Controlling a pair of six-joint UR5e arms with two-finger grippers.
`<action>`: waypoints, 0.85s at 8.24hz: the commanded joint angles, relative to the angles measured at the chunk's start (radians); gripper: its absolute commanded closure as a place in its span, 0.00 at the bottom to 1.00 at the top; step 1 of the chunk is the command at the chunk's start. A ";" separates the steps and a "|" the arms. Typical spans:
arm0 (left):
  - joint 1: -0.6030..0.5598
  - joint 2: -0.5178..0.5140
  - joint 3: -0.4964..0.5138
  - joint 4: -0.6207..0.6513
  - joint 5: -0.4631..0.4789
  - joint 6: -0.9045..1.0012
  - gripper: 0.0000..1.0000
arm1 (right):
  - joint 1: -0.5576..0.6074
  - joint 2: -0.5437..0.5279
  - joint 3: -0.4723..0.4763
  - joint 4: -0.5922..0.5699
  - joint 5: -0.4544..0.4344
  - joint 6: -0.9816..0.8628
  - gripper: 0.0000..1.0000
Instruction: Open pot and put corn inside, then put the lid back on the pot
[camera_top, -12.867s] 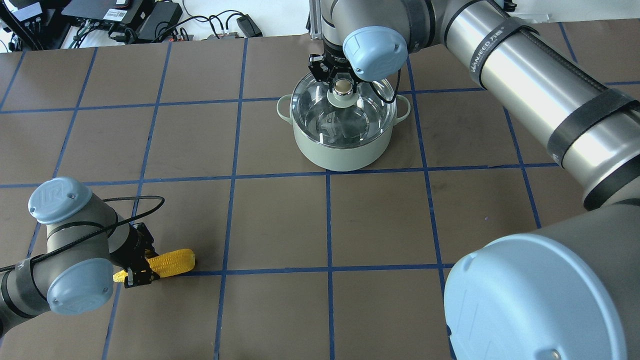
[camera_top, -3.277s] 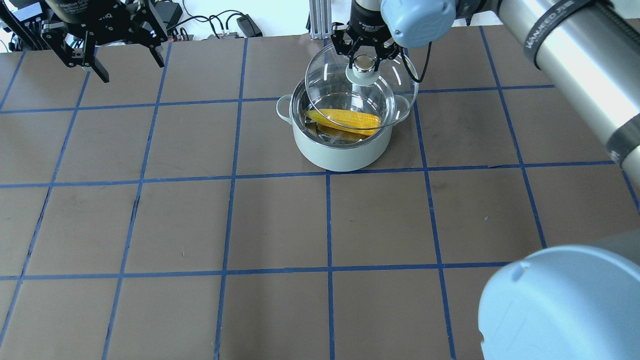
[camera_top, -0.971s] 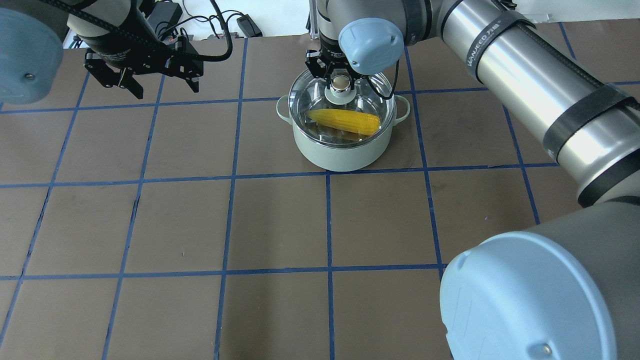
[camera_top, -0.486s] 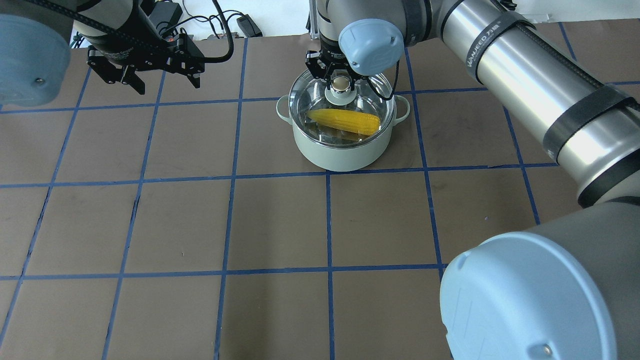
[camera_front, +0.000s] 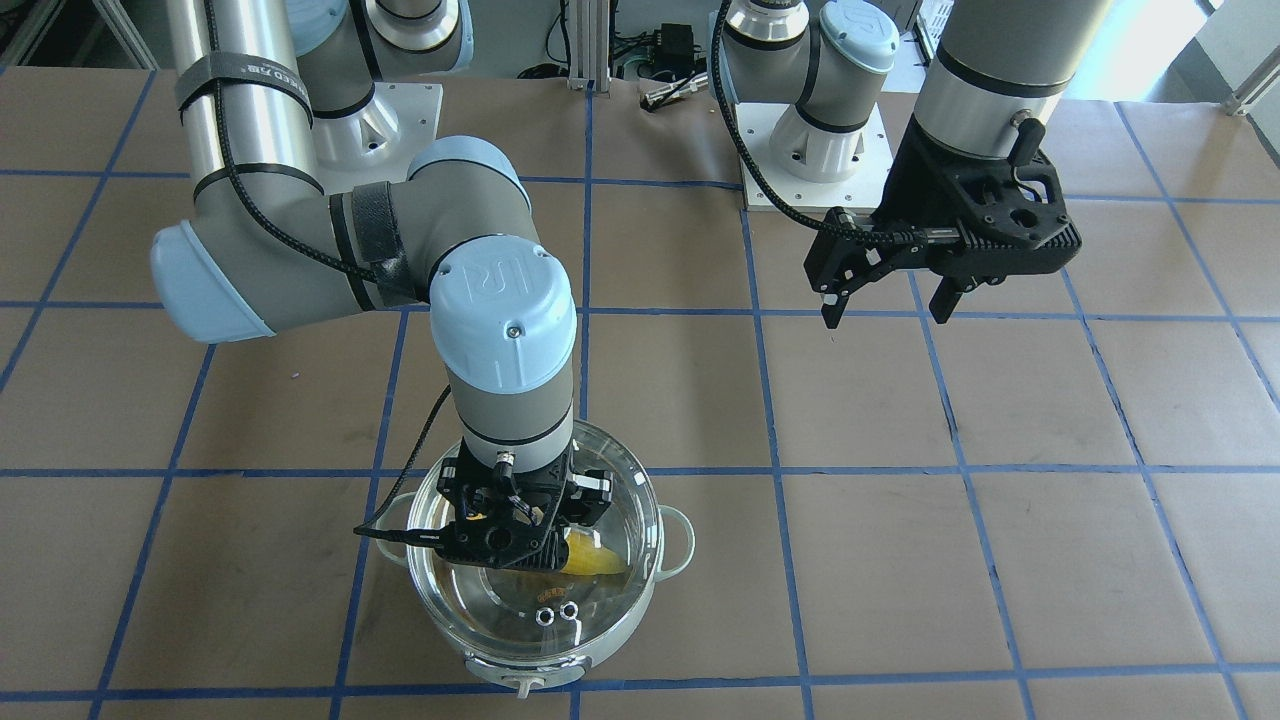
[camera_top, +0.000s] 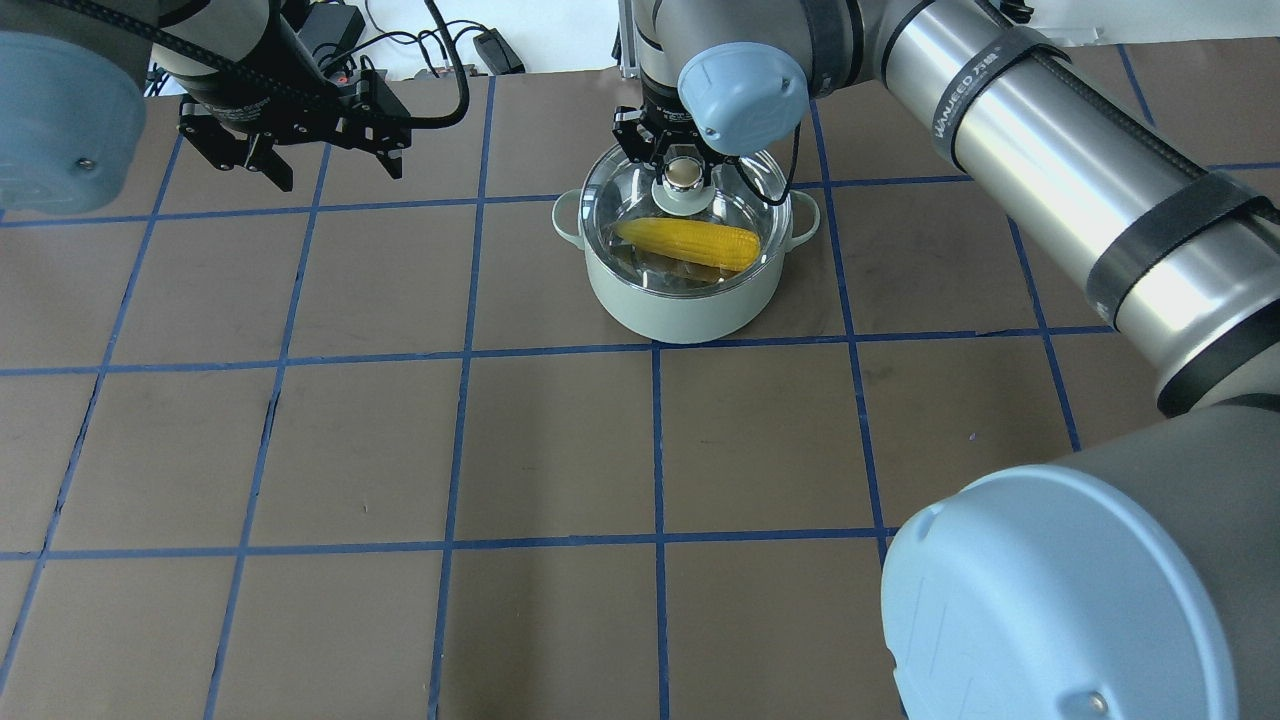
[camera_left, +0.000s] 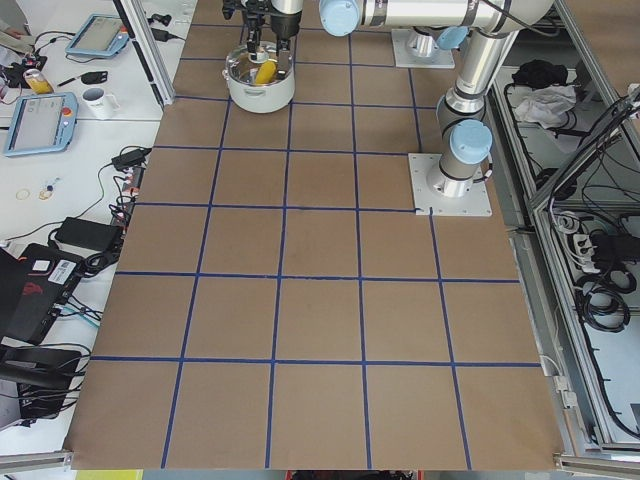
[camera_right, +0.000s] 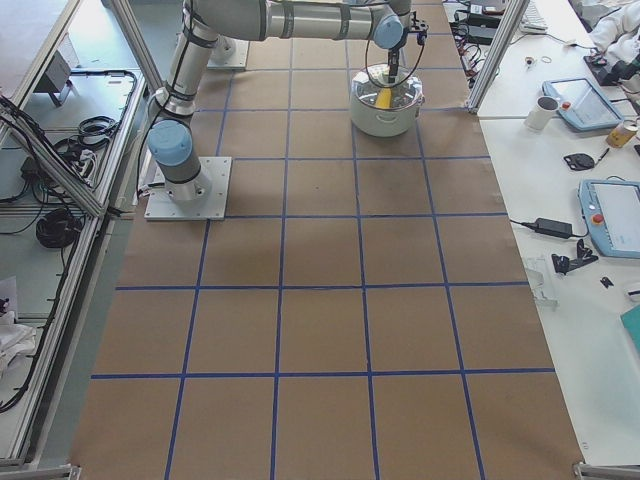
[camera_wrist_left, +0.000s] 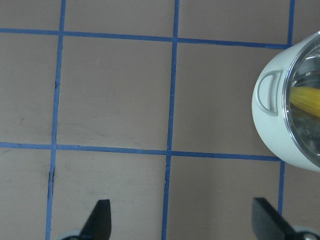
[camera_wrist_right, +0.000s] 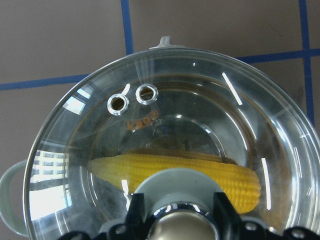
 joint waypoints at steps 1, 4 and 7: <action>0.000 -0.004 0.000 0.000 -0.001 0.000 0.00 | 0.000 -0.001 0.003 0.000 0.006 0.000 0.63; 0.000 -0.005 0.001 0.000 -0.003 0.008 0.00 | 0.000 0.000 0.009 -0.001 0.000 0.014 0.55; 0.000 -0.016 0.001 0.000 -0.003 0.008 0.00 | -0.001 -0.003 0.011 0.000 0.001 0.000 0.08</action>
